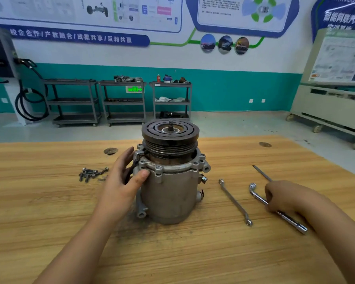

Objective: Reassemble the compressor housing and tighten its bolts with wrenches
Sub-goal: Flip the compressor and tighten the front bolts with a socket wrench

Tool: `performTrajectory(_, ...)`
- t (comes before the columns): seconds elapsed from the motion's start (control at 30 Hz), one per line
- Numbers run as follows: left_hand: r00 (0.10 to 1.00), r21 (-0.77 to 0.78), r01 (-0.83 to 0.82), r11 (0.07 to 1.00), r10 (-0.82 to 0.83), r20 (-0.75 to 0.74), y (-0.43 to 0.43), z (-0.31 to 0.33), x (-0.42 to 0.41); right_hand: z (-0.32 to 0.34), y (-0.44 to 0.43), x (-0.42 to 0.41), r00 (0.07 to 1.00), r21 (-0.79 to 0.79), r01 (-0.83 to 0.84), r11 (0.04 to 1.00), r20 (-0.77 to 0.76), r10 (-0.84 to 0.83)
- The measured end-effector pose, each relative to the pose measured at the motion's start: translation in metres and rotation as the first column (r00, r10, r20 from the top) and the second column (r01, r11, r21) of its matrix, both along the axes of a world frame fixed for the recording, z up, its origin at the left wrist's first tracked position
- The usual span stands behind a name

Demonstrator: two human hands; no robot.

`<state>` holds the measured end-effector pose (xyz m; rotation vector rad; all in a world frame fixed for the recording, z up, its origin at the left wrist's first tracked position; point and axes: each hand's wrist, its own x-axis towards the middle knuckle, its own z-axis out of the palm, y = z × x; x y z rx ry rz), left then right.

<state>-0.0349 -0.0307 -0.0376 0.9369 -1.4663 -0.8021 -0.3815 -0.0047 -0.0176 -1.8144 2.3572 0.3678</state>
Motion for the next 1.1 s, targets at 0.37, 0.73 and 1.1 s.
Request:
performTrajectory(0.37, 0.999, 0.044, -0.052, 0.998, 0.052, 0.009, -0.003, -0.006, 0.003, 0.018, -0.012, 0.034, 0.974, -0.48, -0.065, 0.875, 0.16, 0.161)
performTrajectory(0.73, 0.936, 0.012, -0.304, 0.953, 0.297, 0.19, -0.011, -0.016, 0.029, -0.005, -0.038, 0.118, 0.278, -0.506, 0.669, 0.545, 0.85, 0.447)
performTrajectory(1.1, 0.442, -0.01, -0.68, 0.733, 0.421, 0.792, -0.057, -0.02, 0.076, -0.016, -0.029, 0.128, -0.192, -0.214, 0.685, 0.697, 0.869, 0.455)
